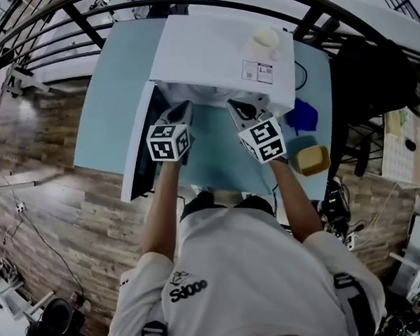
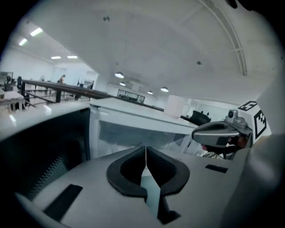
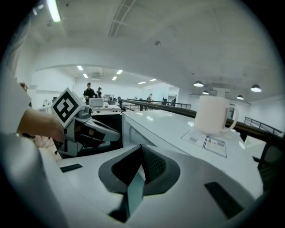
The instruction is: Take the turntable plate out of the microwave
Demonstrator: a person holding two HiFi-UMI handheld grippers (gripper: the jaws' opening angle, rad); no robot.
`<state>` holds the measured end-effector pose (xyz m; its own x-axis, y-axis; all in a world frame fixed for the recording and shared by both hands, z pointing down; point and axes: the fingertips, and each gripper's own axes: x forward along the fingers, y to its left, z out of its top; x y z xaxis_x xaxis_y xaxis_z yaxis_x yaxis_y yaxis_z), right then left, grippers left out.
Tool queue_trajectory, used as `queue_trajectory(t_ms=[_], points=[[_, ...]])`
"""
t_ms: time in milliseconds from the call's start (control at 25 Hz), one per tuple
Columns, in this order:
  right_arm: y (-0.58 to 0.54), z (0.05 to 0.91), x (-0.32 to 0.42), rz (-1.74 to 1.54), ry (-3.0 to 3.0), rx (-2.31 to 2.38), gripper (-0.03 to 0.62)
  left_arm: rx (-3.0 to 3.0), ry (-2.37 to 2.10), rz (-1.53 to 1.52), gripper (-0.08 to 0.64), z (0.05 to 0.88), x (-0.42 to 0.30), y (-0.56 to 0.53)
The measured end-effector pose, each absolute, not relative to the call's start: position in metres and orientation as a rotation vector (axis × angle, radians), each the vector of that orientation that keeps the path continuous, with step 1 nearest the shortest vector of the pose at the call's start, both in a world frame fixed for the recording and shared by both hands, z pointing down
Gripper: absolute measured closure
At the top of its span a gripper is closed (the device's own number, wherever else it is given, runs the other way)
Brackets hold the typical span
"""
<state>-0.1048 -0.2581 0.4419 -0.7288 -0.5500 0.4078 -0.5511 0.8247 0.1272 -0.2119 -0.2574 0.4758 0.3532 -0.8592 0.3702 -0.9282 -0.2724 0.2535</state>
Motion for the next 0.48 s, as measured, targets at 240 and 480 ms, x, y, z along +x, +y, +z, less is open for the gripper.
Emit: queue_trajectory(t_ms=[240, 480], points=[[-0.264, 0.489, -0.103, 0.545, -2.572, 1.022, 0.584, 2.047, -1.404, 0.025, 0.539, 0.535, -0.215, -0.270], [-0.276, 0.527, -0.107, 0.743, -2.541, 1.047, 0.519, 1.983, -1.327, -0.035, 0.424, 0.570, -0.203, -0.289]])
